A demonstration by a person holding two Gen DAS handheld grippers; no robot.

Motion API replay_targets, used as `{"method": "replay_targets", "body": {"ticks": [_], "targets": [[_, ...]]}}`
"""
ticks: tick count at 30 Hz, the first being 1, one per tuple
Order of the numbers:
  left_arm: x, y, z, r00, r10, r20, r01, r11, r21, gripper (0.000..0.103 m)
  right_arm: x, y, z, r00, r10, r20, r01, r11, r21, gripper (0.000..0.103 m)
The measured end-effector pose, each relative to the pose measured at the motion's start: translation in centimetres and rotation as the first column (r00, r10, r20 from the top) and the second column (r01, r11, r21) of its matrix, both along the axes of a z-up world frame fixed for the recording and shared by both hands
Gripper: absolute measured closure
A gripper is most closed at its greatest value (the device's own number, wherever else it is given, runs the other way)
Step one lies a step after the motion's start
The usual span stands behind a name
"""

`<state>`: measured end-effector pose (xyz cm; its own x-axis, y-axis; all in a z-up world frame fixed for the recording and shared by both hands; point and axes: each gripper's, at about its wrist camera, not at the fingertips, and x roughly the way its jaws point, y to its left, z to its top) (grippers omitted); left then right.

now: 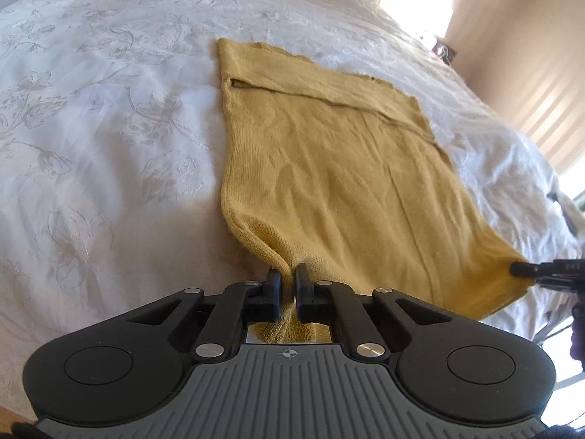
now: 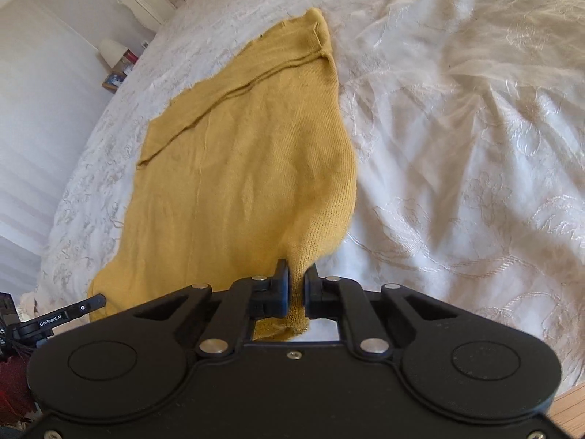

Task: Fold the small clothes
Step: 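Grasp the hem with the left gripper while the right gripper grasps it too, lift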

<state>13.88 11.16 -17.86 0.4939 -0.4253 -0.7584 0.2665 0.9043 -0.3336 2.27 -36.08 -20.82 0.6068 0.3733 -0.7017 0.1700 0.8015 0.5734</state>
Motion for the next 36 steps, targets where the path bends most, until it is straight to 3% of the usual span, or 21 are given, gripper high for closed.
{"method": "replay_targets", "body": {"ticks": [12, 22, 31, 36], "targets": [[3.0, -1.2, 4.5, 0.992, 0.092, 0.091, -0.081, 0.989, -0.125, 0.096, 3.9, -1.8, 4.6, 0.99, -0.06, 0.129, 0.053, 0.997, 0.054, 0.088], [9.0, -1.8, 6.8, 0.962, 0.246, 0.123, -0.222, 0.958, -0.179, 0.096, 11.8, -4.5, 5.8, 0.982, -0.047, 0.182, 0.028, 0.994, 0.105, 0.088], [14.7, -3.1, 6.9, 0.932, 0.333, 0.144, -0.311, 0.938, -0.154, 0.096, 19.9, -5.8, 4.8, 0.983, -0.018, 0.183, -0.004, 0.993, 0.12, 0.088], [17.2, -3.3, 6.4, 0.929, 0.343, 0.142, -0.326, 0.936, -0.132, 0.096, 22.9, -6.1, 4.3, 0.986, -0.015, 0.166, -0.004, 0.994, 0.111, 0.088]]}}
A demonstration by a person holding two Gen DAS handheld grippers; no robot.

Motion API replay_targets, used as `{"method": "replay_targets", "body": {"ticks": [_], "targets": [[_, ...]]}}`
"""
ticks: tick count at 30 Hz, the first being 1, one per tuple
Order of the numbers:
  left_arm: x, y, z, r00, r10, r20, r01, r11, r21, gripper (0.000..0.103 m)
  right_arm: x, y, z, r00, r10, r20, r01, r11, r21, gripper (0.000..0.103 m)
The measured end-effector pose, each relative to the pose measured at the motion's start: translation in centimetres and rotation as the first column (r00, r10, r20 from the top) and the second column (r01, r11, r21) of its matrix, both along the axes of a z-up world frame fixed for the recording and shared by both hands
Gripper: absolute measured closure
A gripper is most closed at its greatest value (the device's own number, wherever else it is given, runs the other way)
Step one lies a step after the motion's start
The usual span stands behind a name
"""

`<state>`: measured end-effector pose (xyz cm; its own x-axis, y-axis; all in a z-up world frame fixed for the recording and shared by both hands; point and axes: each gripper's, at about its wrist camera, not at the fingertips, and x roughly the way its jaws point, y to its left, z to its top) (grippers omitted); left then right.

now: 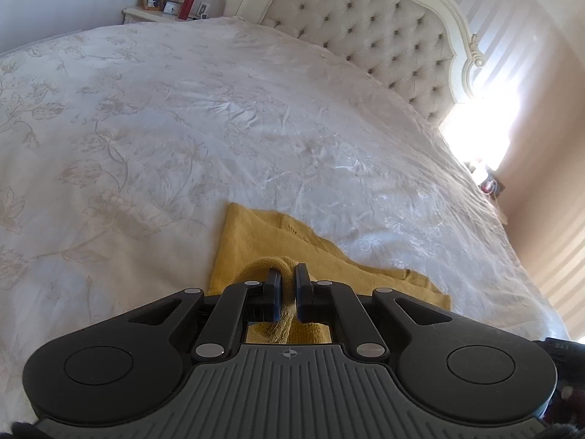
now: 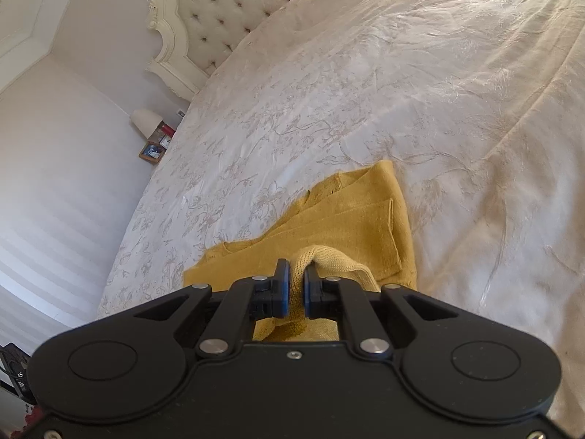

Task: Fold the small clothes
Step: 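Grasp the hem with the left gripper while the right gripper grasps it too, lift, then carry the hem over toward the collar with both grippers and release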

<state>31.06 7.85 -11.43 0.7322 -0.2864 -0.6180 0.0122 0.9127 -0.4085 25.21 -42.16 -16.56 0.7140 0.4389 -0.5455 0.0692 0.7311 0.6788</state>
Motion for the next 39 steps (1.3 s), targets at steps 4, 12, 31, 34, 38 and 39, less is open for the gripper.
{"method": "replay_targets", "body": {"ticks": [4, 12, 31, 34, 38, 39], "targets": [[2.0, -0.1, 0.0, 1.0, -0.005, -0.006, 0.005, 1.0, 0.014, 0.096, 1.6, -0.1, -0.1, 1.0, -0.008, -0.008, 0.008, 1.0, 0.0, 0.088], [6.1, 0.2, -1.9, 0.998, -0.03, -0.06, 0.031, 0.999, 0.01, 0.096, 5.0, 0.2, -1.6, 0.995, -0.068, -0.076, 0.066, 0.997, -0.026, 0.088], [13.9, 0.5, -7.4, 0.985, 0.001, -0.17, 0.008, 0.999, 0.048, 0.054, 10.5, 0.1, -4.6, 0.977, -0.113, -0.179, 0.071, 0.971, -0.227, 0.066], [13.1, -0.5, -6.3, 0.99, -0.047, -0.13, 0.06, 0.993, 0.101, 0.034, 9.7, 2.0, -3.2, 0.991, -0.027, -0.13, -0.016, 0.948, -0.319, 0.047], [10.6, -2.7, -5.0, 0.988, -0.128, -0.087, 0.142, 0.974, 0.179, 0.03, 7.6, 5.5, -2.1, 0.991, 0.089, -0.098, -0.121, 0.908, -0.4, 0.045], [9.7, -3.3, -4.9, 0.985, -0.15, -0.087, 0.165, 0.967, 0.196, 0.03, 7.0, 6.3, -2.1, 0.989, 0.112, -0.098, -0.143, 0.903, -0.406, 0.045]]}}
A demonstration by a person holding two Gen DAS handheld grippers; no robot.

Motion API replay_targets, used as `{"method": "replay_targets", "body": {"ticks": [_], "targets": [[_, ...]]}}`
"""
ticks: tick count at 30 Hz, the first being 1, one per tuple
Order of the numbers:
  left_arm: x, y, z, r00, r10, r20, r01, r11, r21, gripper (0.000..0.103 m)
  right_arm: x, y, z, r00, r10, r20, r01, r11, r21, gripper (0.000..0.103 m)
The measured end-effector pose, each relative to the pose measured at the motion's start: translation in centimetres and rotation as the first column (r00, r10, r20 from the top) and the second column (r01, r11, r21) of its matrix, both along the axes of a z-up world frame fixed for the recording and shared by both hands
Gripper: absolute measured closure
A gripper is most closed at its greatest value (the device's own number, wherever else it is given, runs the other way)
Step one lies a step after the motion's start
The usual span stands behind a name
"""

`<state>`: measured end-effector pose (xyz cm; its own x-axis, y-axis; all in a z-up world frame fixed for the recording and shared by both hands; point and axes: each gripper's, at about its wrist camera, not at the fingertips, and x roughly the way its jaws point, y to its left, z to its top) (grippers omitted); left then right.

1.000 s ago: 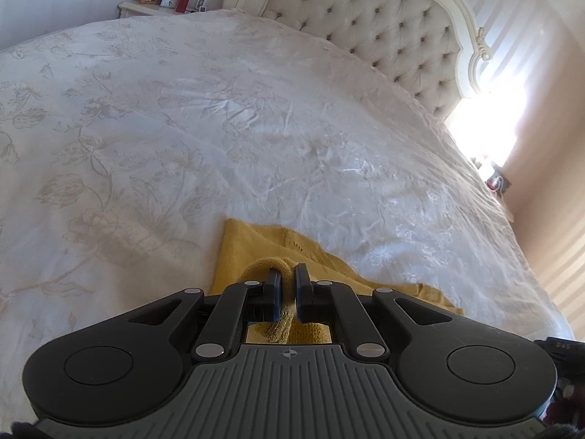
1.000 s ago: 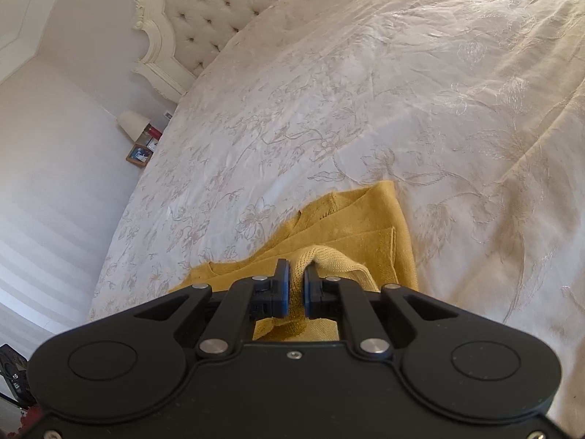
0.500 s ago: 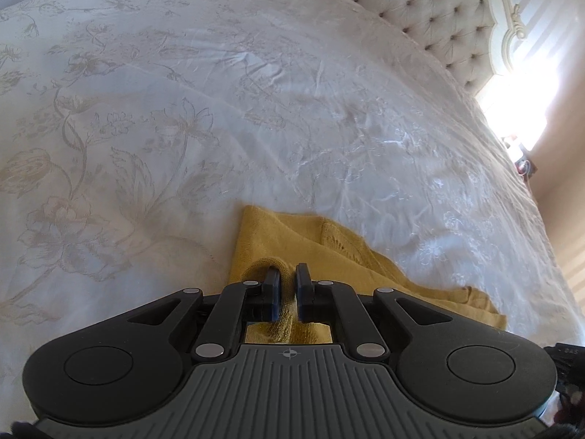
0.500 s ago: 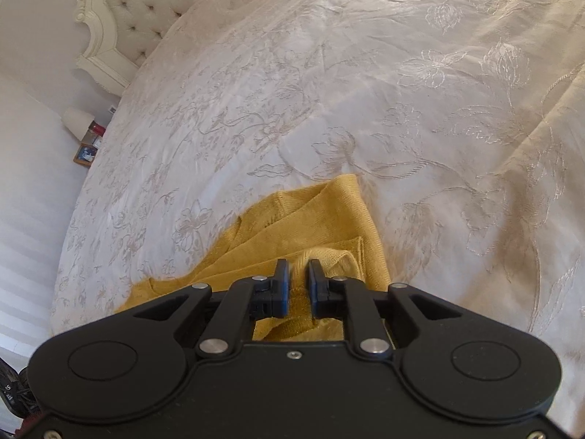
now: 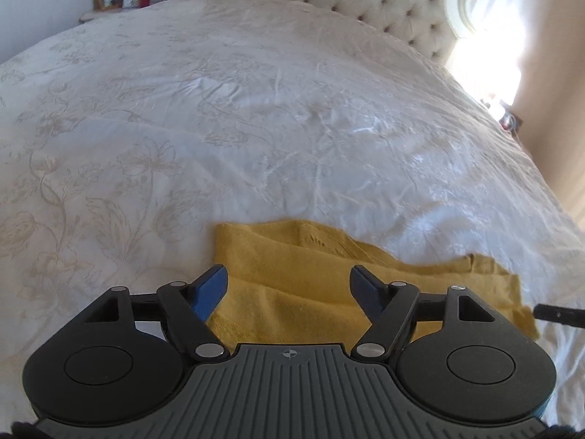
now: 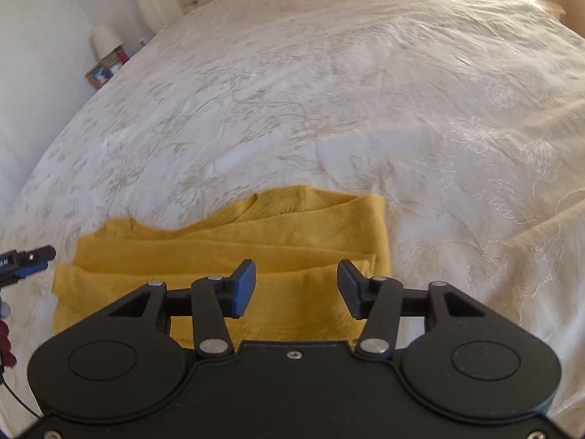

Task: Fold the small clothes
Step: 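Carry the hem over toward the collar with both grippers and release, then smooth the folded sweater flat with both open grippers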

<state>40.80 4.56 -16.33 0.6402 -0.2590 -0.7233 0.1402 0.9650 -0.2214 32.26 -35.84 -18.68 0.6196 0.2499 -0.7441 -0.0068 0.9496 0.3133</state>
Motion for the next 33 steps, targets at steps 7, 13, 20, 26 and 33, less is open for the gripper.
{"method": "replay_targets", "body": {"ticks": [7, 13, 20, 26, 33], "targets": [[-5.0, -3.8, -2.0, 0.986, -0.144, -0.079, 0.148, 0.988, 0.051, 0.03, -2.9, 4.9, -1.9, 0.993, 0.106, -0.053, -0.107, 0.994, -0.017, 0.045], [-5.0, -5.1, -4.7, 0.975, -0.172, -0.144, 0.186, 0.978, 0.09, 0.03, -2.5, 6.6, -3.4, 0.988, 0.137, -0.073, -0.143, 0.986, -0.084, 0.045], [-0.8, -5.9, -5.4, 0.974, -0.19, -0.121, 0.205, 0.971, 0.125, 0.03, 1.3, 6.2, -3.8, 0.99, 0.132, -0.043, -0.136, 0.984, -0.118, 0.045], [4.7, -5.7, -5.5, 0.98, -0.17, -0.106, 0.183, 0.974, 0.131, 0.03, 6.2, 4.1, -3.9, 0.996, 0.076, -0.044, -0.081, 0.989, -0.127, 0.045], [8.4, -4.9, -5.4, 0.975, -0.178, -0.132, 0.196, 0.971, 0.139, 0.029, 8.5, 2.5, -3.9, 0.996, 0.052, -0.069, -0.062, 0.987, -0.146, 0.04]]}}
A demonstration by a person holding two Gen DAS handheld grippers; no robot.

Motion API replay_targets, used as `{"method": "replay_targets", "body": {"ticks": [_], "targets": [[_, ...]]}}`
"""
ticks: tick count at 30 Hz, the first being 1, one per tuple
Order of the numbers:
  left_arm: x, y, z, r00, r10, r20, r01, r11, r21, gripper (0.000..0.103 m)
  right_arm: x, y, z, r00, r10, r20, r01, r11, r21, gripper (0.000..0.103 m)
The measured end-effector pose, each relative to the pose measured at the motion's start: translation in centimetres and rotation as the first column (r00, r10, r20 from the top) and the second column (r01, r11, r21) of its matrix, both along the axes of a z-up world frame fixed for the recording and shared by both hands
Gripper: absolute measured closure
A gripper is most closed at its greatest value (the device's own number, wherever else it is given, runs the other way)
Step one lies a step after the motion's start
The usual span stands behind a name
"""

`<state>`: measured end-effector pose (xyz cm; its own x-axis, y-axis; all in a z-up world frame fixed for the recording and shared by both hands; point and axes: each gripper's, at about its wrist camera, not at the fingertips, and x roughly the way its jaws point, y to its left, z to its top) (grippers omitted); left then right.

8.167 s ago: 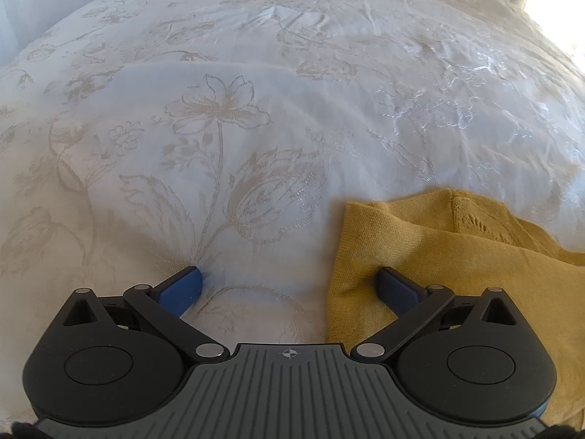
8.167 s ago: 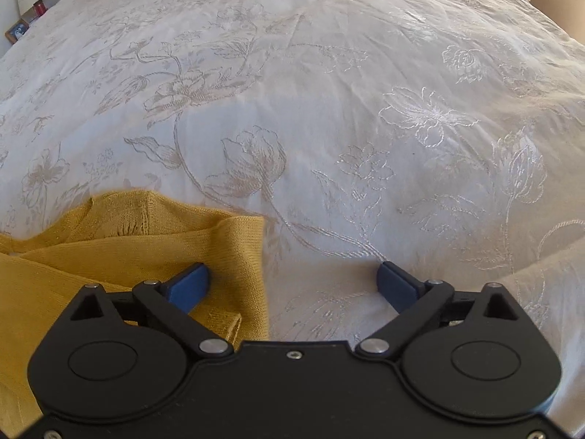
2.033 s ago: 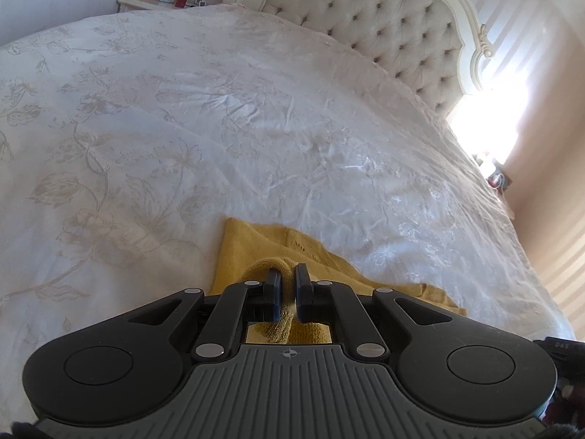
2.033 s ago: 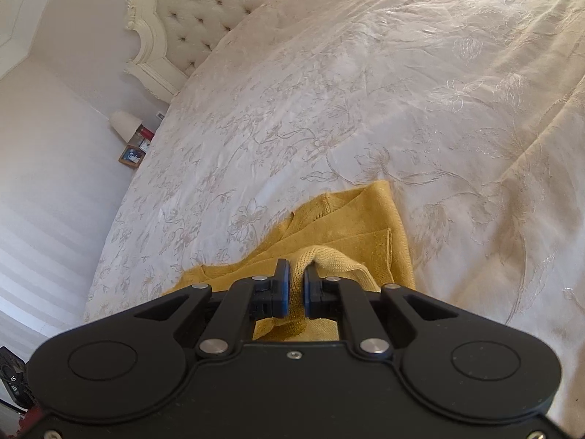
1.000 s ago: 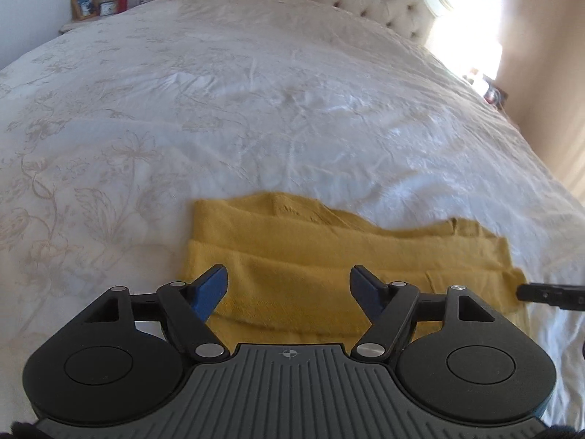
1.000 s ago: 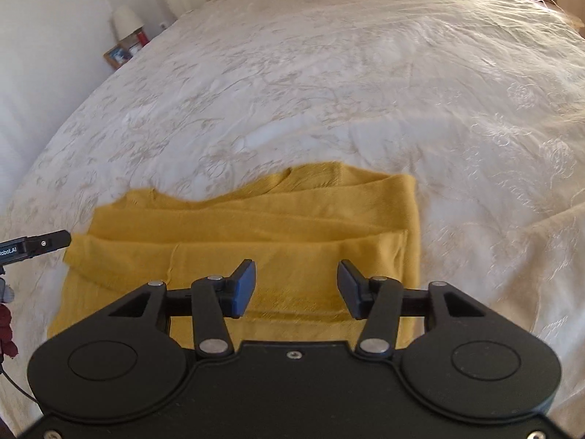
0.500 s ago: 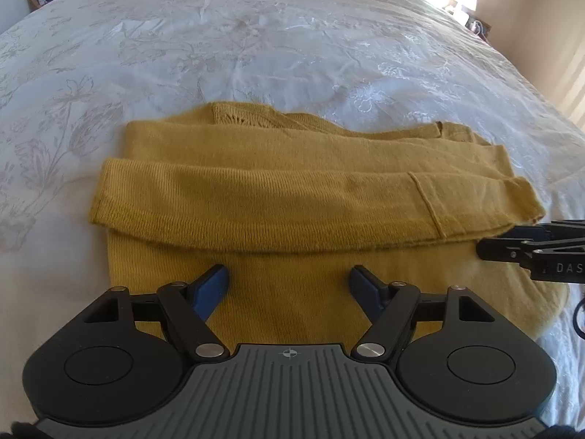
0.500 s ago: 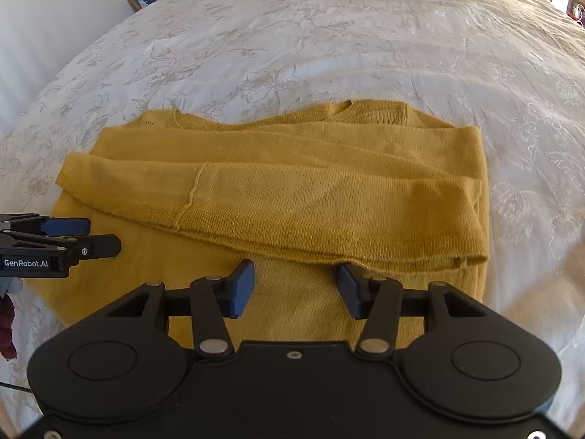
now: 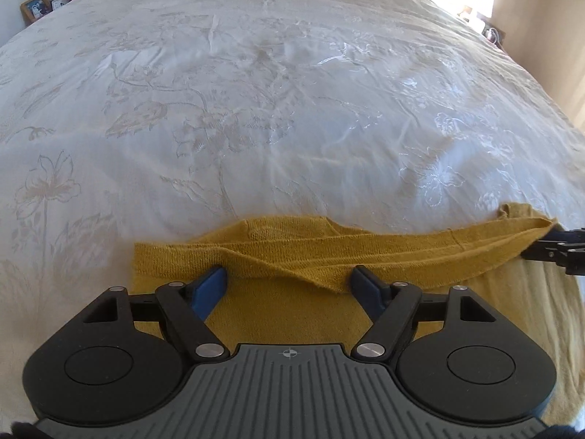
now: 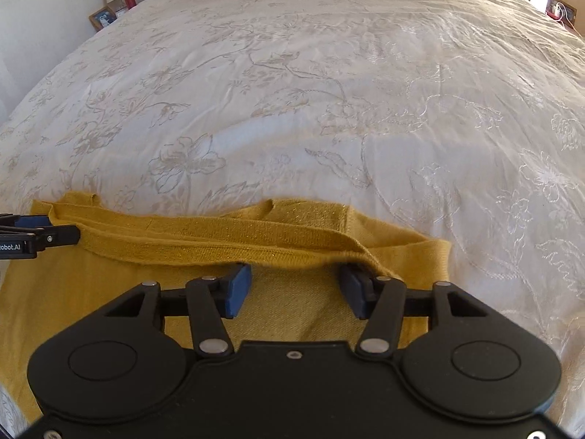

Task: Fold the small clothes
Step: 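Smooth the folded sweater flat with both open grippers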

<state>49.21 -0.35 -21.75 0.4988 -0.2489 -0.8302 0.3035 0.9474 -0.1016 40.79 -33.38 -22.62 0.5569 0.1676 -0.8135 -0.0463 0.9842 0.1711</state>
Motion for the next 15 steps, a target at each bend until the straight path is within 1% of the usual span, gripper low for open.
{"method": "replay_targets", "body": {"ticks": [3, 6, 8, 10, 11, 12, 15], "targets": [[0.2, 0.4, 0.4, 1.0, 0.001, -0.009, -0.001, 1.0, -0.002, 0.029, -0.1, -0.6, 0.2, 0.999, -0.033, -0.003, 0.033, 0.999, -0.015, 0.04], [-0.3, 1.1, 1.4, 0.998, 0.061, 0.008, -0.06, 0.998, -0.031, 0.028, -0.5, -1.1, 0.8, 0.996, -0.091, 0.007, 0.091, 0.996, -0.017, 0.038], [-1.1, 1.3, 2.5, 0.996, 0.085, 0.032, -0.083, 0.995, -0.062, 0.025, -1.0, -0.9, 1.4, 0.994, -0.102, 0.03, 0.102, 0.995, -0.011, 0.036], [-2.2, 1.0, 3.3, 0.996, 0.074, 0.047, -0.069, 0.993, -0.097, 0.017, -1.8, -0.1, 2.1, 0.995, -0.083, 0.057, 0.083, 0.997, -0.002, 0.036], [-2.8, 0.8, 3.6, 0.997, 0.058, 0.049, -0.052, 0.993, -0.108, 0.015, -2.1, 0.3, 2.4, 0.995, -0.071, 0.066, 0.07, 0.998, 0.005, 0.033], [-3.4, 0.4, 3.8, 0.998, 0.039, 0.051, -0.033, 0.993, -0.114, 0.014, -2.5, 0.8, 2.5, 0.996, -0.057, 0.07, 0.056, 0.998, 0.016, 0.029], [-5.1, -0.5, 3.7, 0.999, -0.007, 0.044, 0.012, 0.994, -0.111, 0.013, -3.8, 2.2, 2.7, 0.998, -0.012, 0.07, 0.009, 0.999, 0.034, 0.027]]}}
